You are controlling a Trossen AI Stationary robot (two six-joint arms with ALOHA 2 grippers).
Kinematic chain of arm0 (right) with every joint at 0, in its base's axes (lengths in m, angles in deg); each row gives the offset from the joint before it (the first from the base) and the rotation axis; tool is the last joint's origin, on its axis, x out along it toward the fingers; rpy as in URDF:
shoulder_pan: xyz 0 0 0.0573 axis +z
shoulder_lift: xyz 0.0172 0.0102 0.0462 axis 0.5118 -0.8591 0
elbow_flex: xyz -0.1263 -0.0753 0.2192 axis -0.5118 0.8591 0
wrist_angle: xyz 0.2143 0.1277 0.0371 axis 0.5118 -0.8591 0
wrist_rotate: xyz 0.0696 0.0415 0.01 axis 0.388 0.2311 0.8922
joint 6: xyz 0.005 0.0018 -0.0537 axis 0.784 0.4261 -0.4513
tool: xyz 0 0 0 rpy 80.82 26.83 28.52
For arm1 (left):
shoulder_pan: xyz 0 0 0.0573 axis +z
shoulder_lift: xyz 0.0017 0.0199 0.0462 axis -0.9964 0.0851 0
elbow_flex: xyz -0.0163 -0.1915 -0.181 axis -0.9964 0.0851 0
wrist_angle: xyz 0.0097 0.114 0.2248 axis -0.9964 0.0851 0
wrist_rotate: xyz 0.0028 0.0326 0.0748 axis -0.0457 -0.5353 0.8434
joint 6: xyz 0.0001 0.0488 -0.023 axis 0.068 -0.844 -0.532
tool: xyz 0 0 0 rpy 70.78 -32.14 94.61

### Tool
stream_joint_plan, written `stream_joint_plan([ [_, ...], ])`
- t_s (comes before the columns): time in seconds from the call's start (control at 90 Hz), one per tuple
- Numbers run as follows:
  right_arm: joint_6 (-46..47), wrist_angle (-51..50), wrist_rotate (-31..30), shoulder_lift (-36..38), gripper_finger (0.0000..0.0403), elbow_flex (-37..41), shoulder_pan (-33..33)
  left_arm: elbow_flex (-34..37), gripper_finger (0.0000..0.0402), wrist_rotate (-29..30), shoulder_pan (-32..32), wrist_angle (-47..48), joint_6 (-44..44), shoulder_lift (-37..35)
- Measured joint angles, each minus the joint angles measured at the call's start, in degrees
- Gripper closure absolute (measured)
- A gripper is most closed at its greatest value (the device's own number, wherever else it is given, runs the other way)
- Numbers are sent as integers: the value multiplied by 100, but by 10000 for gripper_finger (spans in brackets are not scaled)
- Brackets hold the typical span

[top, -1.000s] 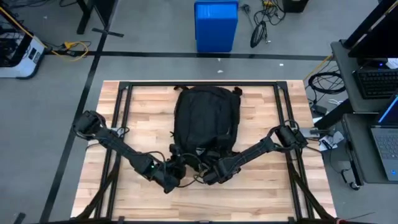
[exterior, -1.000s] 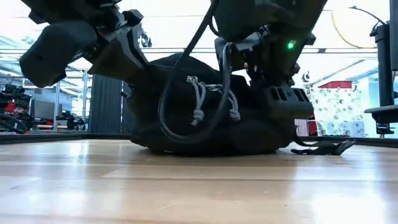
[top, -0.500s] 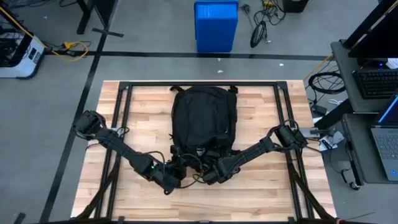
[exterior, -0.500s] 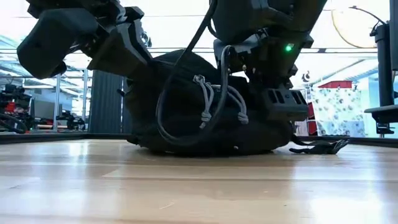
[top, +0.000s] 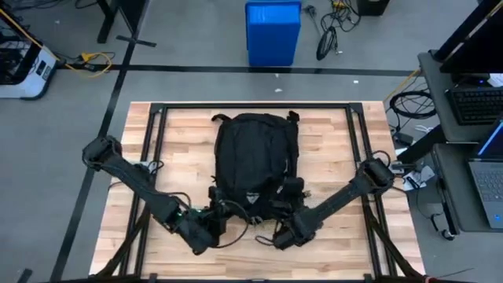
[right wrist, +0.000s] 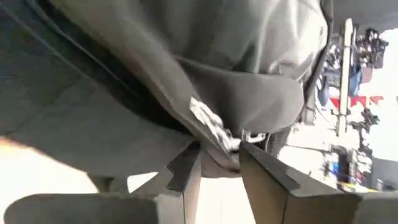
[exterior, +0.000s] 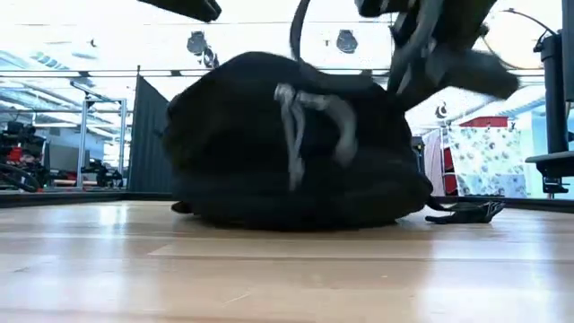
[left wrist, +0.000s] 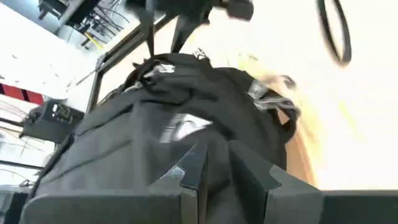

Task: Unpack backpack
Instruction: Close the black backpack, then return to Home Position

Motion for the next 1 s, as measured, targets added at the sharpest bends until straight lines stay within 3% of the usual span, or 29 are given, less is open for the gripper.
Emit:
stream_joint_plan([
  [0.244, 179, -109, 4, 623, 309, 0, 403, 13, 353, 7, -144, 212, 140, -486],
  [0.411, 178, -280, -25, 1420, 315, 0, 436, 18, 365, 540, -170, 252, -271, -970],
  [0.511, 227, -274, -50, 2001, 336, 0, 336, 19, 392, 1038, -64, 256, -345, -1349],
  [0.656, 100, -278, -35, 2747, 389, -2, 332, 19, 399, 838, 209, 247, -266, -1935],
  [0.744, 36, -282, 71, 3090, 397, -2, 421, 21, 401, 432, 233, 263, 47, -2256],
  [0.833, 36, -373, 548, 3385, 401, -2, 523, 17, 401, 163, 195, 515, 420, -2573],
  [1.0, 719, -515, 772, 3859, 402, 339, 1163, 37, 401, 84, -18, 1655, 2120, -3038],
])
